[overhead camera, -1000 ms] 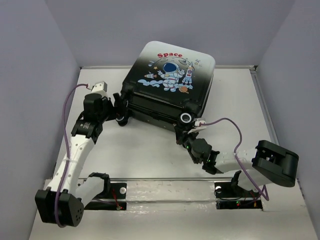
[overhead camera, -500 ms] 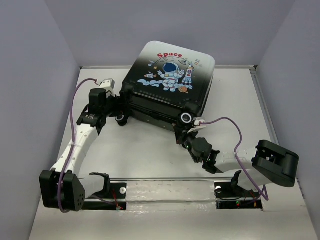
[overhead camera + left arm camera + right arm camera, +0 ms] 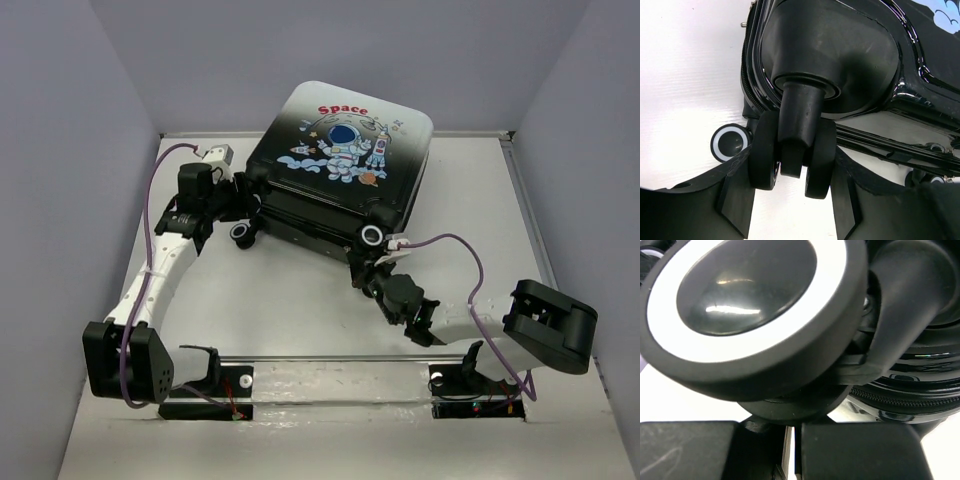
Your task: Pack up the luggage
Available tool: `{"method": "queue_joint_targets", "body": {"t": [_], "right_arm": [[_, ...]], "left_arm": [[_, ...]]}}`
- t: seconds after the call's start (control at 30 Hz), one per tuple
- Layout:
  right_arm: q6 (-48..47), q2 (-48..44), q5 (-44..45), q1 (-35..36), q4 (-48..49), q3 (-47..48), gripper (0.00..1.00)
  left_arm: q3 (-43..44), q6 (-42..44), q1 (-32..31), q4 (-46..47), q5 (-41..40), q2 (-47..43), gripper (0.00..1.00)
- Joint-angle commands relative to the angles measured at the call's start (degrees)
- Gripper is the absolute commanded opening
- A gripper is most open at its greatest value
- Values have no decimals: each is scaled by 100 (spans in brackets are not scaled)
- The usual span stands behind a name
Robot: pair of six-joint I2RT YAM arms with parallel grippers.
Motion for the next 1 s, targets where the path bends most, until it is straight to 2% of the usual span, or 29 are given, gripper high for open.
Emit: {"method": "queue_joint_targets", "body": {"t": [0.0, 0.13, 0.23, 0.27, 0.37, 0.4, 0.53, 0.63, 0.73, 0.87, 0.97], "right_arm": [[-3, -55, -763, 106, 51, 399, 7], [-83, -503, -1071, 106, -1082, 838, 7], [-48, -820, -1159, 106, -1962, 1040, 7], [-30, -776, -1194, 106, -2112, 1206, 7], [136, -398, -1510, 106, -1965, 1436, 7], [172, -15, -1598, 106, -1833, 1550, 7], [268, 1048, -2273, 220, -1499, 2287, 7], [365, 1455, -2670, 273, -1295, 2675, 7], [374, 1168, -2287, 273, -1628, 2353, 7], [523, -278, -1714, 204, -2568, 1421, 7], [804, -1150, -1433, 203, -3762, 954, 9]], "left_arm": [[-29, -305, -275, 642, 788, -55, 6], [-443, -666, -1100, 941, 789, -495, 6], [-1039, -1393, -1540, 1705, 1262, -1012, 6], [-1354, -1865, -1620, 1907, 1490, -1257, 6], [-1813, -2624, -1945, 2733, 1606, -1672, 6], [-1892, -2757, -2041, 3005, 1606, -1734, 6], [-2095, -3082, -2297, 3182, 1667, -2050, 6], [-2113, -3101, -2315, 2983, 1442, -2479, 6], [-2008, -2794, -2289, 2324, 1053, -2780, 6], [-2139, -2810, -2288, 2322, 912, -2921, 6], [-2393, -2933, -2288, 2602, 991, -2833, 6]]}}
